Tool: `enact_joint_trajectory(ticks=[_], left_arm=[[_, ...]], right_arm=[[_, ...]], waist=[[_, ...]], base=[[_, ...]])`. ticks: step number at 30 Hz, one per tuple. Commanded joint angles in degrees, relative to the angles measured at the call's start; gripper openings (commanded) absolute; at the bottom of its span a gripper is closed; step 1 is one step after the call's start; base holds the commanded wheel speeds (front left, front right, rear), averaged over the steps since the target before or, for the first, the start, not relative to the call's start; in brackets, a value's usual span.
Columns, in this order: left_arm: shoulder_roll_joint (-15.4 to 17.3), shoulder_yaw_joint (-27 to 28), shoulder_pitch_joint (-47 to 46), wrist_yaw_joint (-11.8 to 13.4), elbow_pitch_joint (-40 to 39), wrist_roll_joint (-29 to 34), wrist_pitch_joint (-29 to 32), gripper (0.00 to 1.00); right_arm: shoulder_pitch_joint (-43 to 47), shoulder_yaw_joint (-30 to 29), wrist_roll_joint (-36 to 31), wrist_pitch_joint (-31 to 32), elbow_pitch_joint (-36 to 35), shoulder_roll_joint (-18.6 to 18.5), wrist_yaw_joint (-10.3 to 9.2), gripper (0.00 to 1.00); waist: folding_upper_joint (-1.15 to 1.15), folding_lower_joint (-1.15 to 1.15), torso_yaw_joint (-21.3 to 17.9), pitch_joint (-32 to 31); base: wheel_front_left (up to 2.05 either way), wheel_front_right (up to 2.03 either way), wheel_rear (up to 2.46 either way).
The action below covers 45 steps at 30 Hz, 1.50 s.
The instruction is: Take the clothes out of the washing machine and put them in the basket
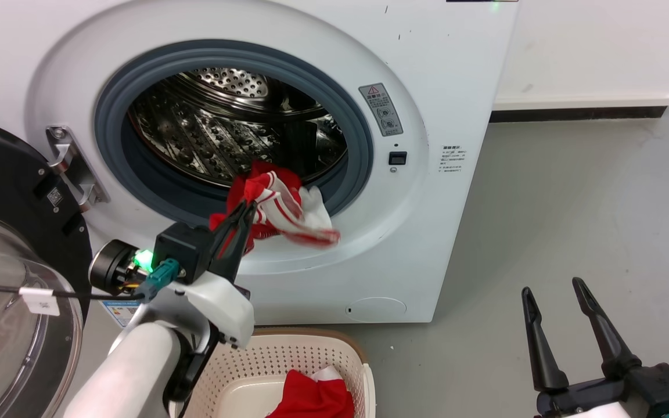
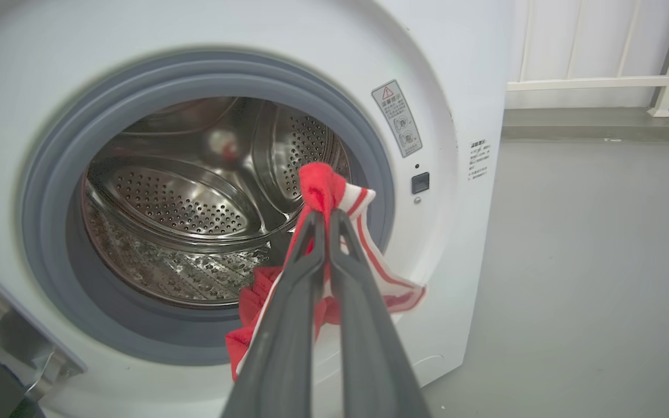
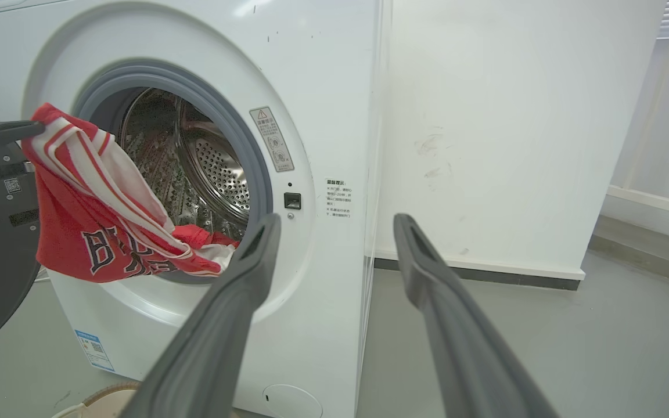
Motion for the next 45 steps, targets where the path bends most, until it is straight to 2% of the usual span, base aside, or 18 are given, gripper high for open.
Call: enact_joint_trajectory(ticks=[1,6,12,15,20,29,45], left_arm=[[0.6,0.1,1.5,0.6,-2.4,-0.2,0.7,0.0],[3.3,0.8,5.2,2.9,-12.4,-0.3,4.1,0.0],[5.0,1.3,8.2,4.8,-20.3,-0.6,6.3,0.0],[5.3,1.3,9.9,5.5,-21.9,-1.2,6.7,0.0],[5.1,0.5,12.7,5.8,-20.2,-1.9,6.5,0.0],[2.2,-2.1,15.0,3.6,-9.7,-4.2,3.4,0.0],[-7.1,-6.6,8.8,-4.8,24.1,-7.1,-2.9,0.0]], right_arm=[[0.9,-0.1,0.5,-0.1,0.0,0.1,-0.04,1.0],[1.1,-0.2,0.6,-0.1,0.1,0.1,-0.04,1.0],[1.0,-0.3,0.6,-0.1,-0.2,0.1,-0.04,1.0],[0.8,-0.6,0.7,-0.1,-0.2,0.1,-0.04,1.0],[-0.1,-0.4,0.3,-0.1,-0.3,0.1,-0.04,1.0],[-3.1,-0.9,-0.5,-0.1,-0.8,0.1,-0.04,1.0],[-8.7,-1.1,0.0,-0.1,-1.4,0.1,-0.04,1.0]], waist=[[0.0,0.01,0.3,-0.3],[0.0,0.01,0.7,-0.8],[0.0,0.01,0.7,-0.5],[0.0,0.01,0.8,0.0],[0.0,0.01,0.3,1.4],[0.0,0.01,-1.0,6.7],[0.0,0.01,-3.9,16.1]], base=[[0.0,0.0,0.0],[0.0,0.0,0.0],[0.0,0.0,0.0],[0.0,0.0,0.0],[0.0,0.0,0.0],[0.0,0.0,0.0],[0.0,0.0,0.0]])
